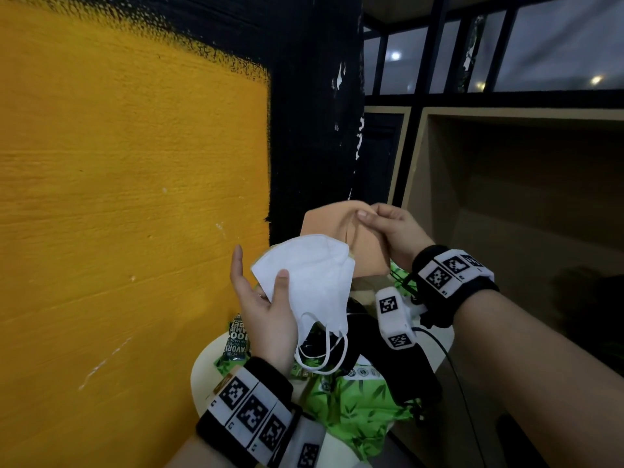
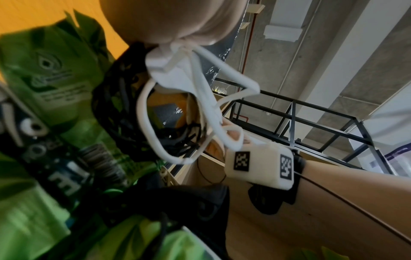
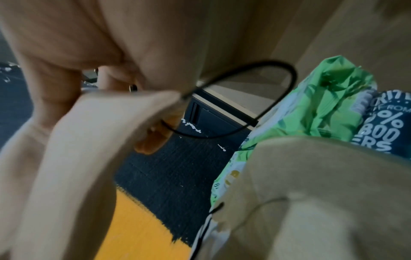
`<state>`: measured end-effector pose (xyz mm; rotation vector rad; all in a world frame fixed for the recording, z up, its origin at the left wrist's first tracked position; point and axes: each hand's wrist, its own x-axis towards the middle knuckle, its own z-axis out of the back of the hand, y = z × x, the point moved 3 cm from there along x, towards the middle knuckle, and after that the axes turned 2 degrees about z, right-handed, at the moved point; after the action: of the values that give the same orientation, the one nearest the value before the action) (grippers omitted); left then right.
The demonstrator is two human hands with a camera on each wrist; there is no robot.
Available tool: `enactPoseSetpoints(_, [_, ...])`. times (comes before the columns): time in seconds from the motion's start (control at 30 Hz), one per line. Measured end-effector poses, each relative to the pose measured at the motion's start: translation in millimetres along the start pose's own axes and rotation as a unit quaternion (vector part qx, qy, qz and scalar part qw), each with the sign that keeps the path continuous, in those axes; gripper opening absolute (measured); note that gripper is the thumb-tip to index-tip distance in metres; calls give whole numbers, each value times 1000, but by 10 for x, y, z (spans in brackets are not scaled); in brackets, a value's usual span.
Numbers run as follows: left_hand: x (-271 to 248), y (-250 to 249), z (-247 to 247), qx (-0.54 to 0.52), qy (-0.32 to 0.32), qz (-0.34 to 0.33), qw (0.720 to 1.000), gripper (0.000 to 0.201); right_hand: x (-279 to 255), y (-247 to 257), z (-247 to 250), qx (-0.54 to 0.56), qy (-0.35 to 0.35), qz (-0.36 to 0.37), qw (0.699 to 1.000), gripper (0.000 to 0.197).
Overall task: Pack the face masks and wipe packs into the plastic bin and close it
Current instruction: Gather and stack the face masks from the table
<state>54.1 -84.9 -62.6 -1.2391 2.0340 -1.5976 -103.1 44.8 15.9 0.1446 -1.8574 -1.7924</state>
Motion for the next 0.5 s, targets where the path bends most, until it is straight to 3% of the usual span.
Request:
enactPoseSetpoints(0.1, [-9,-54,-3,-11,3,-17,1000,60,-20,136,26,28,-54,31,998,27])
enactPoseSetpoints(0.33, [-8,-35,-32,-53,35,-36,997,47,-73,295,181,-80,-172,100,977,32])
enactPoseSetpoints(0.5, [-22,-54,-40,-48,38,-27,998,49,-56,297,327,-28,-183,93,978,47])
